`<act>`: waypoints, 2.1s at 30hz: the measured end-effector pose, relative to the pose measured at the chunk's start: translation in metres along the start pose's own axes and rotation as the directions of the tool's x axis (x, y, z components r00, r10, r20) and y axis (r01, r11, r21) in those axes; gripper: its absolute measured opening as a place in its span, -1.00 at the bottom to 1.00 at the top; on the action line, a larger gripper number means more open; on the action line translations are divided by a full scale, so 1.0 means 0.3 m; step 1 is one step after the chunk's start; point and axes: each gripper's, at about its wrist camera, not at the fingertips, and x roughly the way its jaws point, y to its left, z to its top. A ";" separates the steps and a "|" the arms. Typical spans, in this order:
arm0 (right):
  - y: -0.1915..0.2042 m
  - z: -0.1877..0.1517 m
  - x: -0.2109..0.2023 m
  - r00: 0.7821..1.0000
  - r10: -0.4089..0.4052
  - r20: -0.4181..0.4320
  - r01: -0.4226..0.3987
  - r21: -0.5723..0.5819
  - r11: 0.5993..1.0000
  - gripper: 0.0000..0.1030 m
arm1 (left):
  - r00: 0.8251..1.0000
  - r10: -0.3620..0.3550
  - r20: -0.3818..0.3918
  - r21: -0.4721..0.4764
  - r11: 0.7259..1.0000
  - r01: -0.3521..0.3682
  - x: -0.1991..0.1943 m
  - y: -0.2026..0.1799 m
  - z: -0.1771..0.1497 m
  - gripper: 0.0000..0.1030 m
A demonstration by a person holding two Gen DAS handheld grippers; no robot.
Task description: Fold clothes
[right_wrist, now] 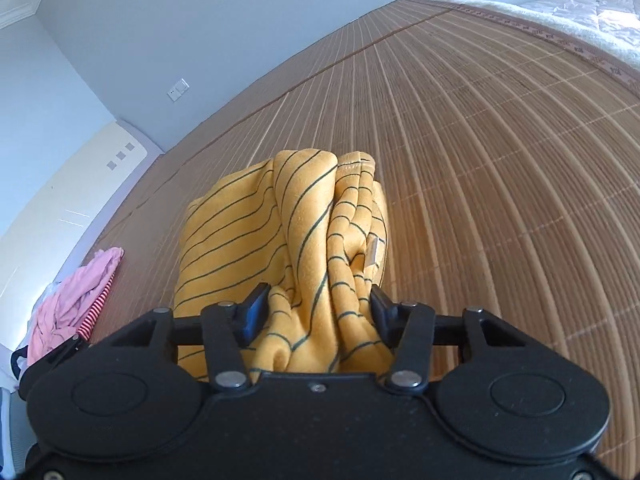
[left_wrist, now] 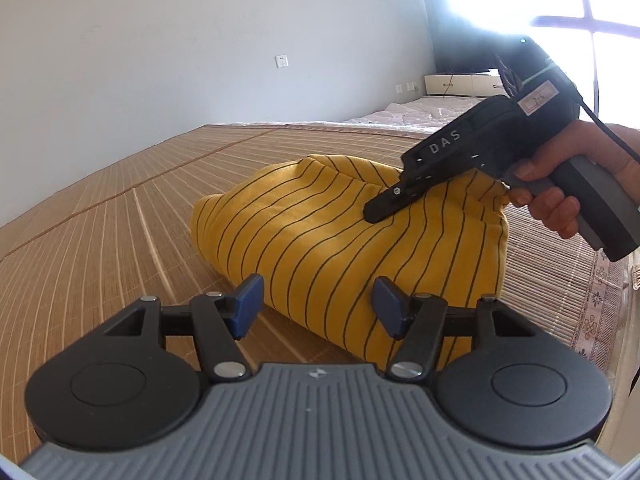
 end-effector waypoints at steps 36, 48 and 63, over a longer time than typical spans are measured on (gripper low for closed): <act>0.233 -0.032 0.026 0.958 0.198 0.209 -0.154 -0.211 0.965 -0.77 | 0.998 -0.065 -0.004 -0.069 0.996 0.065 -0.150 0.021 -0.062 0.33; 0.078 -0.003 -0.003 0.987 -0.003 0.160 0.013 -0.058 0.998 -0.65 | 0.997 -0.076 -0.010 0.009 0.997 0.077 -0.097 -0.062 -0.078 0.43; 0.132 -0.029 -0.074 0.973 0.170 0.156 -0.154 -0.110 0.982 -0.19 | 0.993 -0.090 0.072 -0.069 0.993 0.095 -0.106 -0.061 0.034 0.44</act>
